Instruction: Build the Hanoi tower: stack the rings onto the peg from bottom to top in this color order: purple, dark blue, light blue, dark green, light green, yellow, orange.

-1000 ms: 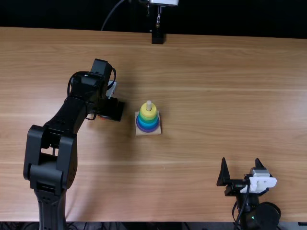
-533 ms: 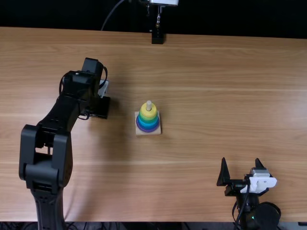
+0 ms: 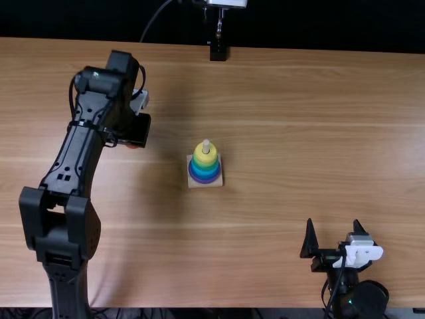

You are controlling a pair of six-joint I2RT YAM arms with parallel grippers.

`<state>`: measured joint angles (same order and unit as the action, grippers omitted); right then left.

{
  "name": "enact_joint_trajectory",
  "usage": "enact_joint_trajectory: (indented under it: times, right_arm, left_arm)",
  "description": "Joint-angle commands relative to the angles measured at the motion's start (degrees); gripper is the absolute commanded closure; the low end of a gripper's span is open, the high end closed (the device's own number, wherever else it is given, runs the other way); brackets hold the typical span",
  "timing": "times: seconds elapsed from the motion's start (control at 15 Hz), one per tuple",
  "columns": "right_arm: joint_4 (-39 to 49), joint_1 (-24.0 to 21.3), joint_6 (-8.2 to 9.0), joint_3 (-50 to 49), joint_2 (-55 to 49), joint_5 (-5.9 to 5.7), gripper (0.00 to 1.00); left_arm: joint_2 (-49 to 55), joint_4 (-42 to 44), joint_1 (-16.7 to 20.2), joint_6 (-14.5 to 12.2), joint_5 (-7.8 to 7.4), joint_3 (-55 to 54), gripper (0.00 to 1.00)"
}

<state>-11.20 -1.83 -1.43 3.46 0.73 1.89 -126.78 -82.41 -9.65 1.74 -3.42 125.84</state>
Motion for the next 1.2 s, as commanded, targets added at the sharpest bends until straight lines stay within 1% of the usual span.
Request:
enact_joint_trajectory:
  times: [0.0, 0.07, 0.2, 0.27, 0.33, 0.4, 0.47, 0.53, 0.67, 0.8, 1.0, 1.07, 1.13]
  right_arm:
    - [-3.9, -0.4, -0.04, -2.4, -0.7, 0.32, 0.0]
    - [-3.9, -0.4, -0.04, -2.4, -0.7, 0.32, 0.0]
    - [-4.0, -0.4, -0.04, -2.4, -0.7, 0.32, 0.0]
    - [-4.0, -0.4, -0.04, -2.4, -0.7, 0.32, 0.0]
    - [-4.0, -0.4, -0.04, -2.4, -0.7, 0.32, 0.0]
    - [-4.0, -0.4, -0.04, -2.4, -0.7, 0.32, 0.0]
    - [-4.0, -0.4, -0.04, -2.4, -0.7, 0.32, 0.0]
    - [-4.0, -0.4, -0.04, -2.4, -0.7, 0.32, 0.0]
    - [-4.0, -0.4, -0.04, -2.4, -0.7, 0.32, 0.0]
    - [-3.9, -0.4, -0.04, -2.4, -0.7, 0.32, 0.0]
    - [-4.0, -0.4, -0.04, -2.4, -0.7, 0.32, 0.0]
    - [-4.0, -0.4, -0.04, -2.4, -0.7, 0.32, 0.0]
    - [-3.9, -0.4, -0.04, -2.4, -0.7, 0.32, 0.0]
  left_arm:
    - [1.5, -2.9, 0.2, 0.4, -0.69, 6.0, 1.0]
    - [1.5, -4.9, -0.8, 0.6, -0.8, 9.2, 1.0]
    - [1.7, -5.7, -4.0, 0.7, -0.9, 11.5, 1.0]
    - [2.2, -5.7, -5.4, 0.9, -1.75, 11.2, 1.0]
    - [3.6, -5.1, -6.3, 2.1, -3.01, 10.7, 1.0]
    - [5.0, -4.7, -6.8, 4.2, -4.38, 9.5, 1.0]
    - [6.0, -3.8, -7.5, 6.0, -5.44, 7.7, 1.0]
    - [7.3, -1.6, -8.5, 7.2, -6.07, 5.6, 1.0]
    - [10.2, 2.3, -10.7, 9.7, -5.76, 2.1, 1.0]
    - [10.7, 3.0, -12.1, 11.9, -5.54, 1.6, 1.0]
    - [10.6, 3.0, -14.7, 12.2, -5.44, 1.9, 1.0]
    - [10.6, 3.0, -15.4, 12.5, -5.33, 2.0, 1.0]
    - [10.5, 3.0, -16.0, 13.4, -5.23, 2.2, 1.0]
